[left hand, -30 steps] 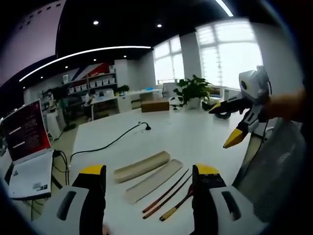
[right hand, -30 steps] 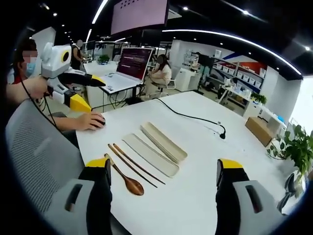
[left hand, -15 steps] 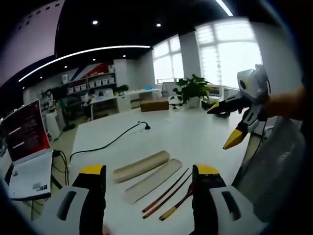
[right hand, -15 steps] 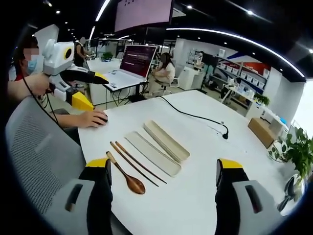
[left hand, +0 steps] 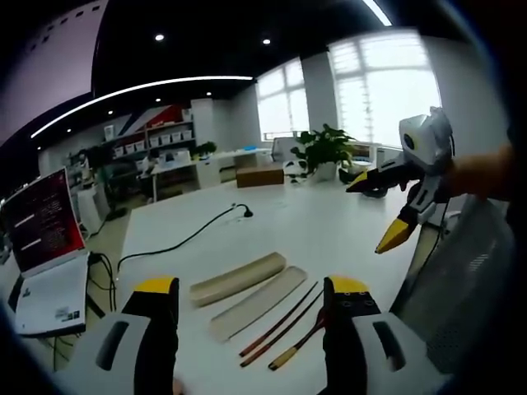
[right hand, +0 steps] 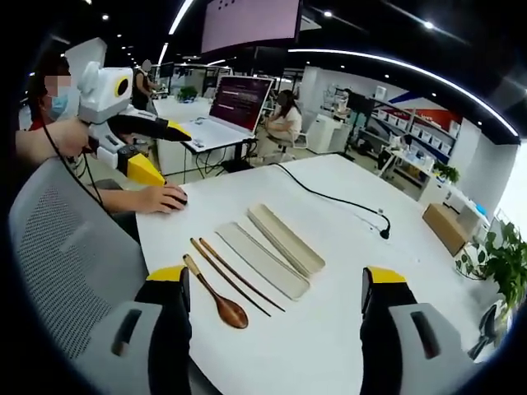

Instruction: Arrange the utensils inside the cutlery case until each visible utensil rests in its matching compartment.

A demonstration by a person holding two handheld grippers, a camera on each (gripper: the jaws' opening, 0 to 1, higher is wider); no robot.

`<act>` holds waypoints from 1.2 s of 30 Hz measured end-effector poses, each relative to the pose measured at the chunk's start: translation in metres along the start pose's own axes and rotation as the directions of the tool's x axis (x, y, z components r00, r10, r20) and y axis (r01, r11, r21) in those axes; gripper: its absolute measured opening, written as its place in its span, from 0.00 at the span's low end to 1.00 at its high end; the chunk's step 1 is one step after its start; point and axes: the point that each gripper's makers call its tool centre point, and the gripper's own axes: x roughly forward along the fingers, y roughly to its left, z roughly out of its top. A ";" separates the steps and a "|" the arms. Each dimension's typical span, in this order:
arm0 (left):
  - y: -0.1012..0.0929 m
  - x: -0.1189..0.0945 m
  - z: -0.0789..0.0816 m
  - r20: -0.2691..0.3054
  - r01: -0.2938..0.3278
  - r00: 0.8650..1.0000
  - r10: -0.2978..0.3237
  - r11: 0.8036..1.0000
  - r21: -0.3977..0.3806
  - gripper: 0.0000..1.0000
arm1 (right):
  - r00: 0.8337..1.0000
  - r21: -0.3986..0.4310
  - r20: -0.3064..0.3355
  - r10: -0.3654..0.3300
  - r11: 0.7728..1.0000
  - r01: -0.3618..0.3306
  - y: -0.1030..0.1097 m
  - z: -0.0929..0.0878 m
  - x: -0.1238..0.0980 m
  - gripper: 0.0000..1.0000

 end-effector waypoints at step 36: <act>0.000 0.000 -0.001 -0.004 0.001 1.000 -0.001 1.000 0.000 0.73 | 0.999 -0.023 -0.031 0.035 0.999 -0.036 0.008 -0.008 0.005 0.81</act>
